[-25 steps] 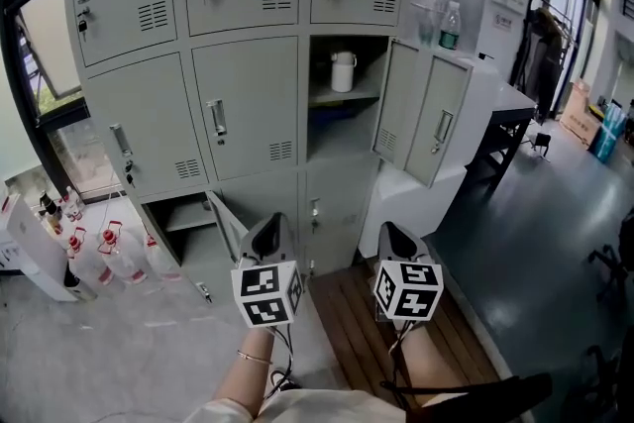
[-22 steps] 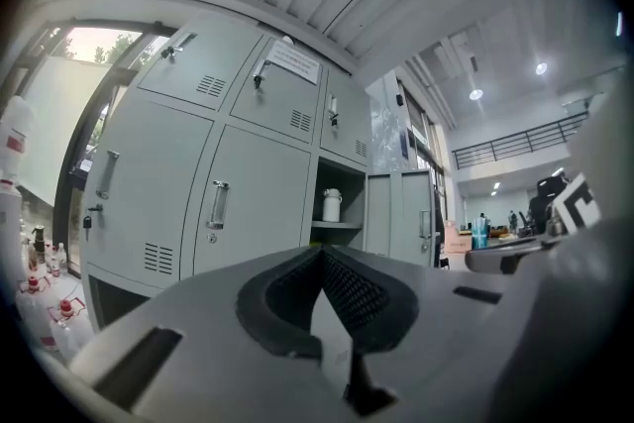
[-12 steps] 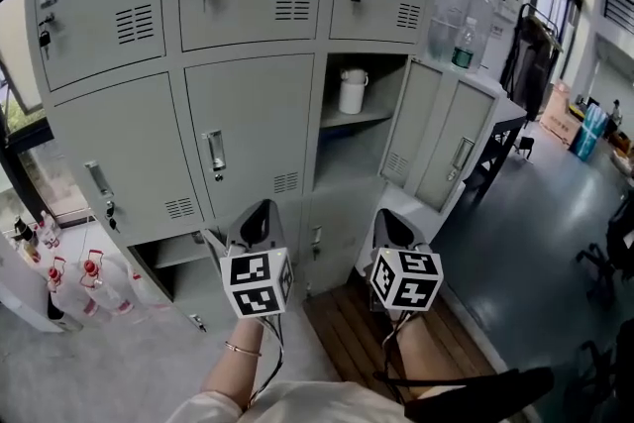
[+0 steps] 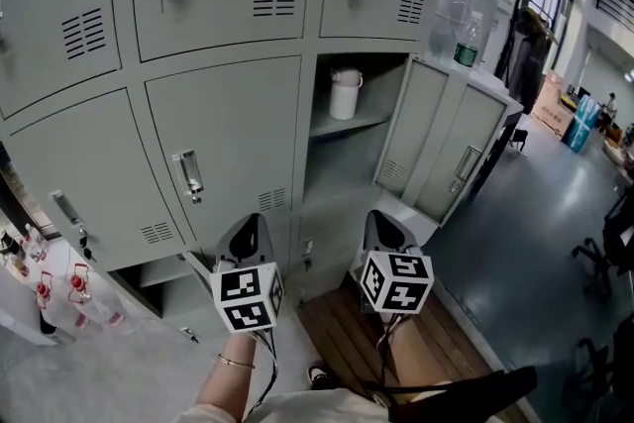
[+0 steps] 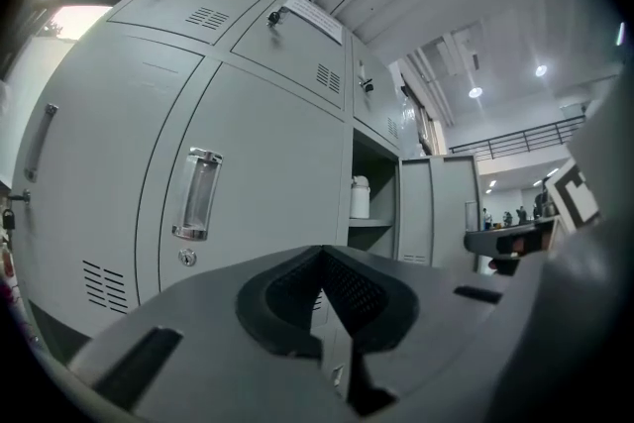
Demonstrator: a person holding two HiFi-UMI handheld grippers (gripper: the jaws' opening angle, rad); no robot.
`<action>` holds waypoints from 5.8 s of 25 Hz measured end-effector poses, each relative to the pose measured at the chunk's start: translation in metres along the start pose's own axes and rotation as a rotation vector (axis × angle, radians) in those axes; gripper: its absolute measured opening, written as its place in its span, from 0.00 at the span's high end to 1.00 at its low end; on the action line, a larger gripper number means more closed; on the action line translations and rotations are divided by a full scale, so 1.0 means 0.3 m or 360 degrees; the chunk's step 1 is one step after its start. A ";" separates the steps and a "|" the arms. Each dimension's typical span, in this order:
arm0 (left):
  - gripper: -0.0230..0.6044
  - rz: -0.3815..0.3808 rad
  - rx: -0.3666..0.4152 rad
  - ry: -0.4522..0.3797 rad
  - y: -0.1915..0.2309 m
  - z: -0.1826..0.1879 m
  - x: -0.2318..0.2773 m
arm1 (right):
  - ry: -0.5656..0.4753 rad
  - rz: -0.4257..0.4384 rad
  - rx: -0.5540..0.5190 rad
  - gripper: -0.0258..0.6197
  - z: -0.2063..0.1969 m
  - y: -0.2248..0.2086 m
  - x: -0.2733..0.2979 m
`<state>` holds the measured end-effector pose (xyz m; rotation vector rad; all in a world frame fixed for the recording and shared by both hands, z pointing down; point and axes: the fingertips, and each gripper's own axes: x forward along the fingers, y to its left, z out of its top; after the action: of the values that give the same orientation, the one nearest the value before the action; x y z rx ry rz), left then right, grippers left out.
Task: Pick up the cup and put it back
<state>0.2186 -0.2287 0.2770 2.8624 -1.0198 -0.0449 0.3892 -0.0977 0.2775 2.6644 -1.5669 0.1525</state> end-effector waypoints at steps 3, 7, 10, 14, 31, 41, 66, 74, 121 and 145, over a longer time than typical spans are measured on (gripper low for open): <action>0.96 0.0051 0.0009 0.0005 0.006 -0.005 0.047 | 0.0016 0.0050 -0.0036 0.97 -0.013 -0.005 0.065; 0.96 0.0104 0.0021 -0.0008 0.006 -0.003 0.094 | -0.0019 0.0092 -0.0109 0.97 -0.002 -0.019 0.121; 0.96 0.0129 0.0028 -0.0001 0.012 -0.015 0.112 | -0.0039 0.0135 -0.0071 0.97 -0.002 -0.027 0.157; 0.96 0.0164 0.0019 0.0008 0.032 -0.027 0.129 | -0.0025 0.0177 -0.0038 0.82 -0.008 -0.025 0.193; 0.96 0.0198 0.0021 0.0017 0.074 -0.028 0.169 | -0.0067 0.0190 0.0004 0.42 0.017 -0.030 0.269; 0.96 0.0233 0.0018 0.0024 0.085 -0.036 0.165 | -0.0076 0.0196 0.0010 0.35 0.030 -0.049 0.304; 0.96 0.0414 0.0009 0.0049 0.136 -0.047 0.209 | -0.0093 0.0331 -0.0029 0.35 0.247 -0.105 0.704; 0.96 0.0446 0.0020 0.0036 0.134 -0.036 0.228 | -0.0081 0.0348 -0.0069 0.32 0.310 -0.112 0.842; 0.96 0.0682 -0.0043 0.0007 0.215 -0.052 0.162 | 0.0185 0.0421 -0.0142 0.43 0.338 -0.094 1.119; 0.96 0.0478 0.0001 0.0024 0.200 0.000 0.021 | 0.0096 0.0440 -0.0086 0.43 0.333 -0.043 0.696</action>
<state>0.1858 -0.2788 0.2834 2.6716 -1.4320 0.0011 0.5073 -0.2820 0.2010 2.3685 -1.8827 0.1948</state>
